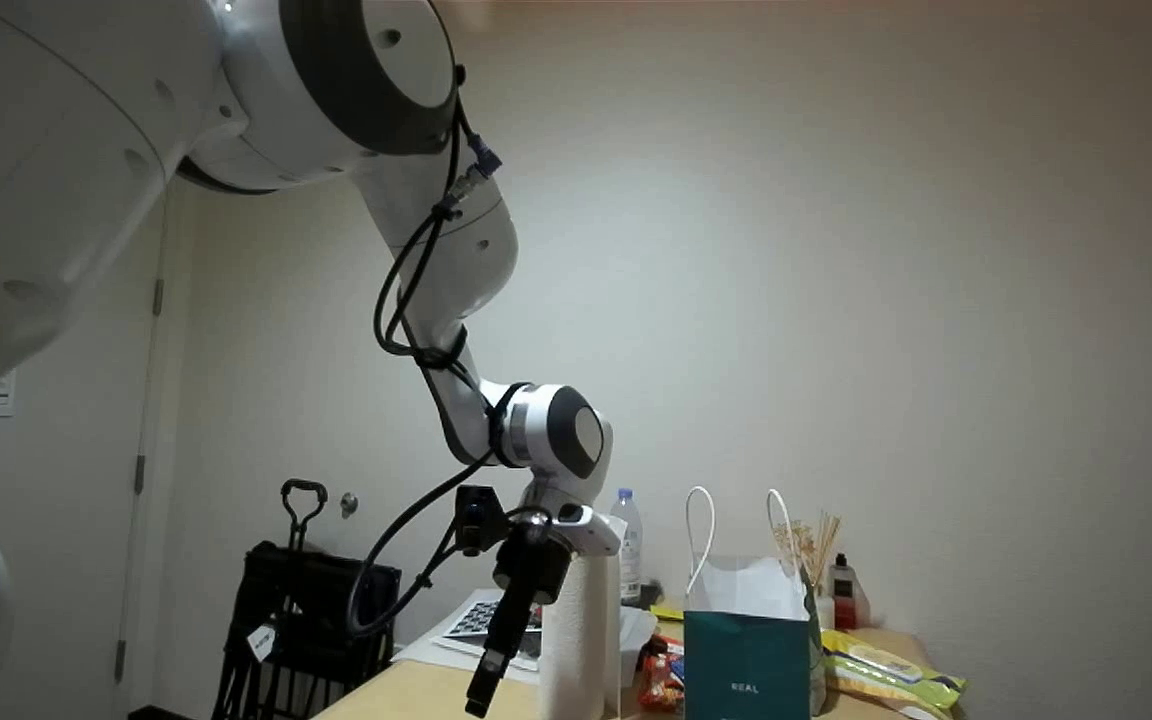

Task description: Put the green sachet inside the paper bag

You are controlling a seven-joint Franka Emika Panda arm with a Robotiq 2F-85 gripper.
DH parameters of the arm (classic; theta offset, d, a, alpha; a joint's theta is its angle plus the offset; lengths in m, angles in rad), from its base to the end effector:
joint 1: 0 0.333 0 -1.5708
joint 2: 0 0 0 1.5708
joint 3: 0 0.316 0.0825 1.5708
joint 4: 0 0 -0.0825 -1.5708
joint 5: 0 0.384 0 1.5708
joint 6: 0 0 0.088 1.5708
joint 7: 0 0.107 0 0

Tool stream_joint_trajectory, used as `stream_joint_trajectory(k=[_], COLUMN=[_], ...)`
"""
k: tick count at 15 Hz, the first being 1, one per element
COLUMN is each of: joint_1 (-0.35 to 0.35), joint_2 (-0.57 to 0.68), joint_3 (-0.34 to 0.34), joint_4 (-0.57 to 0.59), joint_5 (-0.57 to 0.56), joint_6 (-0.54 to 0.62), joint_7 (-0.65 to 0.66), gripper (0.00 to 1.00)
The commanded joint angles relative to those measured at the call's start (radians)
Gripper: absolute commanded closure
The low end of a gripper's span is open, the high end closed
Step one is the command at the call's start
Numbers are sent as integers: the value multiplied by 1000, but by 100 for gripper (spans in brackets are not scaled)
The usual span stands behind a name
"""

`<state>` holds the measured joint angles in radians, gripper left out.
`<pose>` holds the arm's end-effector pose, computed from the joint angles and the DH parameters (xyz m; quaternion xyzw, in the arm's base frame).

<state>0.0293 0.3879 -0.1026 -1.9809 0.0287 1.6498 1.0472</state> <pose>0.5178 -0.0348 0.2395 0.7883 -0.5055 -0.3069 0.1698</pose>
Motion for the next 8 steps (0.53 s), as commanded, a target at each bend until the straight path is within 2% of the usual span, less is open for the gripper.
stream_joint_trajectory(k=[1, 2, 4, 5, 8], joint_1=[-36, -43, -43, -31, -34], joint_2=[48, 55, 64, 81, 96], joint_3=[-7, -11, -18, -19, -22], joint_4=[-69, -92, -115, -75, -83], joint_5=[145, 185, 178, 151, 168], joint_6=[98, 129, 166, 129, 140], joint_7=[47, 52, 14, 26, 49], gripper=[0, 0, 0, 0, 0])
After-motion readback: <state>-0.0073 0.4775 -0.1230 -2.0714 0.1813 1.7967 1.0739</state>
